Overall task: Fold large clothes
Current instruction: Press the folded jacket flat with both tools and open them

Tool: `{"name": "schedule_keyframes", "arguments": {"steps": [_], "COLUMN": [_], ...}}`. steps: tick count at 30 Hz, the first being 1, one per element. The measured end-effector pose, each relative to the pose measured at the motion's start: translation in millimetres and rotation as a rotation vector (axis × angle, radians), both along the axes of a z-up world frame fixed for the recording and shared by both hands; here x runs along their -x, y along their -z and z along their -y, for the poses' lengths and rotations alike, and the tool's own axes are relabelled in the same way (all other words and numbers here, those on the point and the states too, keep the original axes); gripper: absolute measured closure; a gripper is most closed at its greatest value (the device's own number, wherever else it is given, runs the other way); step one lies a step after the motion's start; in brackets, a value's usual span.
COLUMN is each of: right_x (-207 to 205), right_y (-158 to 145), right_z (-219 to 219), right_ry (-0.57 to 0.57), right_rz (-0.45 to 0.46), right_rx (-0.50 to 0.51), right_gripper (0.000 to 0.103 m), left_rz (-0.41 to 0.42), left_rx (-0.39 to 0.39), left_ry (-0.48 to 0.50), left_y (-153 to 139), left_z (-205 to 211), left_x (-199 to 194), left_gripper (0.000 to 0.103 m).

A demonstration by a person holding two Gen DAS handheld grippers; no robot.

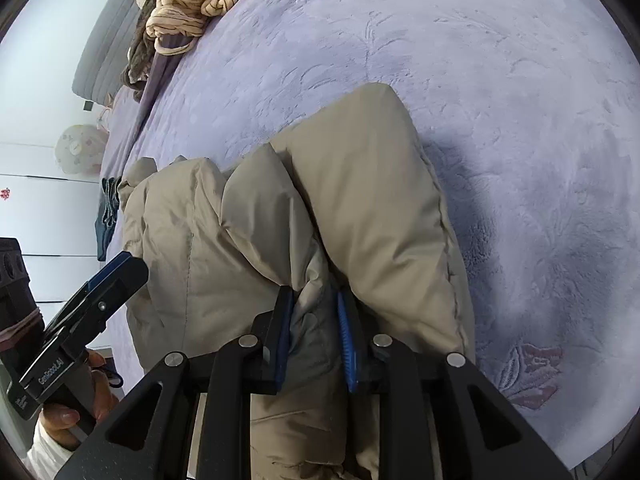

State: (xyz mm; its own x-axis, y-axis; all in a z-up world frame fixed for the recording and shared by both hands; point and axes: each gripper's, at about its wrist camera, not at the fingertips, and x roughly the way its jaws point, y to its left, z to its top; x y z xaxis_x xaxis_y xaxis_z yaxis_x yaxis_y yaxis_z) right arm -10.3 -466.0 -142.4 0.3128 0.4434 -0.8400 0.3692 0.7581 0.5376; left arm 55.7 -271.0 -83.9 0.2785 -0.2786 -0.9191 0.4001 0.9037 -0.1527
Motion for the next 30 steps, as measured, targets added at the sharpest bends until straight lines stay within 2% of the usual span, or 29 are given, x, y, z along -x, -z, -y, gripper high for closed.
{"name": "schedule_keyframes", "arguments": {"steps": [1, 2, 9, 15, 18, 21, 23, 26, 30], "right_x": [-0.4, -0.3, -5.4, -2.7, -1.9, 3.9, 12.8, 26.2, 46.3], "right_y": [-0.9, -1.6, -2.3, -3.7, -9.1, -20.4, -30.9, -42.6, -56.0], "right_z": [-0.6, -0.6, -2.4, -11.2, -12.6, -10.8, -9.8, -12.6, -19.8], "right_ry": [-0.007, -0.013, -0.07, -0.135, -0.13, -0.107, -0.086, -0.084, -0.074], "right_rz": [-0.002, -0.005, -0.018, -0.017, -0.02, -0.006, 0.008, 0.022, 0.027], "right_rx": [0.001, 0.004, 0.026, 0.106, 0.112, 0.098, 0.101, 0.105, 0.123], "right_gripper": [0.079, 0.078, 0.077, 0.077, 0.075, 0.067, 0.054, 0.039, 0.029], "left_rz": [-0.004, -0.004, -0.034, -0.052, -0.058, -0.068, -0.081, -0.085, -0.104], "left_rx": [0.001, 0.002, -0.003, -0.015, -0.016, -0.012, -0.017, -0.006, 0.019], "left_ry": [-0.011, -0.031, -0.153, -0.194, -0.201, -0.202, -0.201, -0.203, -0.195], "left_y": [-1.4, -3.3, -4.4, -4.7, -5.2, -3.7, -1.0, -0.1, 1.5], "left_z": [-2.5, -5.7, -27.6, -43.5, -53.3, -62.0, -68.4, -78.6, -91.1], "left_x": [2.8, 6.5, 27.9, 45.0, 51.2, 54.3, 56.8, 62.5, 69.0], "left_gripper": [0.003, 0.0, 0.0, 0.0, 0.0, 0.0, 0.0, 0.0, 0.0]}}
